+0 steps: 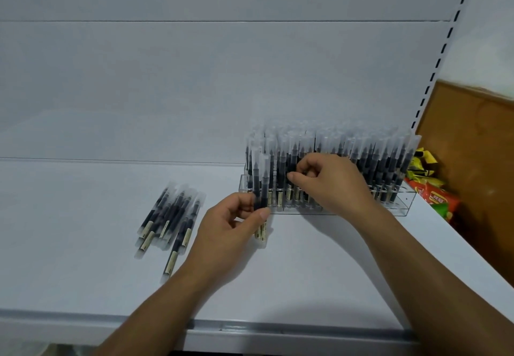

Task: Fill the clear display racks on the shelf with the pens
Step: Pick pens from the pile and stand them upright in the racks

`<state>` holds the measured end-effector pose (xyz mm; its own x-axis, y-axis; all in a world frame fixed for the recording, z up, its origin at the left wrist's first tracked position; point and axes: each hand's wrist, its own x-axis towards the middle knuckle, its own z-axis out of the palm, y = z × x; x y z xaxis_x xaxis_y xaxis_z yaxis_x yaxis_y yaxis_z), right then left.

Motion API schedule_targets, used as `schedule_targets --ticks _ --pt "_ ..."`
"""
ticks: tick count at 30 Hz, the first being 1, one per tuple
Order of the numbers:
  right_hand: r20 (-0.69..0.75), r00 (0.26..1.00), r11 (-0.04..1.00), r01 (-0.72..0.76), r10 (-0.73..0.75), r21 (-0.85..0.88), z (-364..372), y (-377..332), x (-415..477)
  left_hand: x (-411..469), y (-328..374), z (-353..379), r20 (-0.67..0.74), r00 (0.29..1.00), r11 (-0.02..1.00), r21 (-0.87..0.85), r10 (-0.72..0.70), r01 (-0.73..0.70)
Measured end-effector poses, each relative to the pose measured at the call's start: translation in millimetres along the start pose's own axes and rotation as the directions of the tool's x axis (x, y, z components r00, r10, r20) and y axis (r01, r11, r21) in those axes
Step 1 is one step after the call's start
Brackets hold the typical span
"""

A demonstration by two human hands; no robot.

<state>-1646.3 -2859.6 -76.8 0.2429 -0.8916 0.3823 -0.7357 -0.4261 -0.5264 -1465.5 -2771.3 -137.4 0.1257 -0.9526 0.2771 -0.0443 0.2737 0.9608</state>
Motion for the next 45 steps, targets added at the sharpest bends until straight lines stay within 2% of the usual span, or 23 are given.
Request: schedule_targets --ticks 8,10,14,17,21,24,27,31,34,42,45 --pt "0.076 0.997 0.997 -0.002 0.007 -0.074 1.3 -0.2 -3.1 -0.2 1.0 5.0 0.048 0.998 0.992 -0.115 -0.045 0.05" --pt "0.065 0.998 0.999 -0.008 0.011 -0.042 -0.9 1.5 -8.6 -0.1 0.2 4.2 0.044 0.997 0.991 -0.121 -0.056 0.061" --pt "-0.015 1.0 0.982 -0.014 0.017 0.19 -1.0 3.8 -25.7 0.6 2.1 4.6 0.022 0.999 0.994 -0.1 -0.05 0.052" --pt "0.117 0.992 0.864 -0.012 -0.054 0.503 3.5 -4.7 -35.4 -0.2 4.6 5.7 0.008 0.999 0.998 -0.048 -0.033 0.033" --pt "0.132 0.985 0.809 0.014 -0.114 0.588 12.1 -13.9 -38.3 -3.7 10.6 6.7 0.006 0.999 0.999 -0.039 -0.032 0.032" --pt "0.11 0.986 0.816 0.04 -0.126 0.576 13.1 -15.8 -38.8 -5.1 13.9 7.4 0.011 1.0 1.0 -0.017 -0.025 0.025" --pt "0.039 0.995 0.794 0.047 -0.089 0.607 2.7 -13.9 -36.6 -3.6 13.0 6.1 -0.043 0.998 0.999 -0.025 -0.037 0.036" --pt "-0.21 0.976 0.805 0.073 0.065 0.589 -20.4 -4.0 -21.1 -0.9 9.8 2.5 -0.075 0.994 0.995 -0.068 -0.078 0.073" --pt "-0.32 0.945 0.863 0.107 0.066 0.494 -28.1 1.8 -10.4 -0.5 8.9 2.8 -0.068 0.995 0.996 -0.05 -0.074 0.07" --pt "-0.284 0.959 0.943 0.09 0.005 0.32 -17.0 10.2 0.3 -1.7 10.0 3.6 -0.077 0.994 0.996 -0.026 -0.082 0.08" --pt "-0.228 0.974 0.971 0.056 -0.002 0.232 -12.3 12.3 -0.3 -1.7 10.2 3.4 -0.075 0.994 0.997 -0.002 -0.081 0.081"
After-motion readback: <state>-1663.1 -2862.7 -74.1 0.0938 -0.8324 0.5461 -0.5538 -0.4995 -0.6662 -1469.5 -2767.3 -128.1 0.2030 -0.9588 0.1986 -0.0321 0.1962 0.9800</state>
